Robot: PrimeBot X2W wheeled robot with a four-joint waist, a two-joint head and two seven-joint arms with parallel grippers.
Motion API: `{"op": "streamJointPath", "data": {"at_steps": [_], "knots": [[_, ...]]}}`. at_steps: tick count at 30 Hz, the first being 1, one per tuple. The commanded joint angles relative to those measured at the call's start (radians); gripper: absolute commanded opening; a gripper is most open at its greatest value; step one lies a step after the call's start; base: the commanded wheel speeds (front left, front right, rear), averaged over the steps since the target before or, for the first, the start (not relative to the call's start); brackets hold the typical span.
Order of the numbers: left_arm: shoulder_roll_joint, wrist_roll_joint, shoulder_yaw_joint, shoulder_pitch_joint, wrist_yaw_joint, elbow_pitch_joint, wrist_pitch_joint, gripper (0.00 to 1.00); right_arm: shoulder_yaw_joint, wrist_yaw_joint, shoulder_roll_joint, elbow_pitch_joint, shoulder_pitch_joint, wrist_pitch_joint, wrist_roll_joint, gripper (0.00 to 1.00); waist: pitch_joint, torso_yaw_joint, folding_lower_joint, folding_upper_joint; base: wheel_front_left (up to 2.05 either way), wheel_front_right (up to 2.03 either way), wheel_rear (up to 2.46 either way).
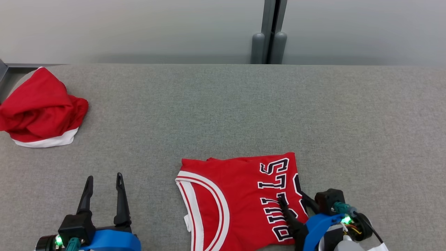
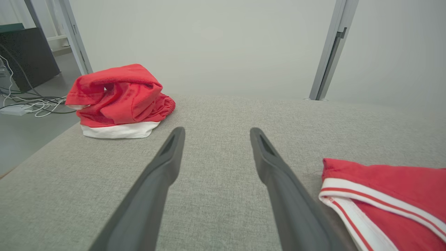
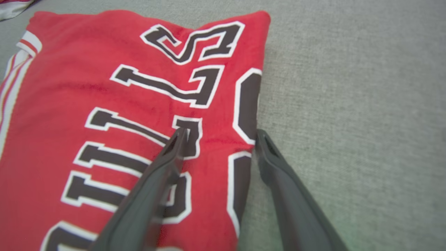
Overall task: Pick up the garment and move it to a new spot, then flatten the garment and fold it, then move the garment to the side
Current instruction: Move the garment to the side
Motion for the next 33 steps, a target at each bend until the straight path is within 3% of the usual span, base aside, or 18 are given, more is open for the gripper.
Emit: {"op": "streamJointPath", "data": {"at_steps": [1, 2, 11, 20, 27, 33], "knots": [[-0.002, -0.006, 0.0, -0.011, 0.004, -0.002, -0.004, 1.0, 0.026, 0.002, 0.002, 0.023, 0.029, 0.004, 0.016, 0.18, 0.0, 0.0, 0.0, 0.0, 0.0, 0.0, 0.0], [-0.001, -0.005, -0.002, -0.011, 0.005, -0.004, -0.005, 1.0, 0.044, 0.002, 0.004, 0.018, 0.023, -0.01, 0.027, 0.0, 0.0, 0.001, 0.0, 0.0, 0.0, 0.0, 0.0], [-0.001, -0.017, -0.001, -0.034, 0.012, -0.07, -0.004, 1.0, 0.044, 0.001, -0.027, 0.014, -0.174, -0.09, -0.04, 0.0, 0.032, -0.004, 0.0, 0.0, 0.0, 0.0, 0.0], [-0.001, -0.002, -0.033, -0.107, 0.017, -0.145, -0.004, 1.0, 0.054, 0.001, -0.167, 0.034, -0.411, -0.057, -0.023, 0.0, 0.133, -0.006, 0.0, 0.0, 0.0, 0.0, 0.0], [0.002, 0.04, -0.028, -0.178, 0.012, -0.238, -0.003, 1.0, 0.033, 0.001, -0.312, 0.018, -0.574, -0.054, 0.017, 0.0, 0.267, -0.088, 0.0, 0.0, 0.0, 0.0, 0.0], [0.037, 0.078, -0.018, -0.217, 0.008, -0.309, -0.004, 1.0, 0.006, 0.001, -0.412, 0.018, -0.677, -0.062, 0.052, 0.0, 0.36, -0.191, 0.0, 0.0, 0.0, 0.0, 0.0]]}}
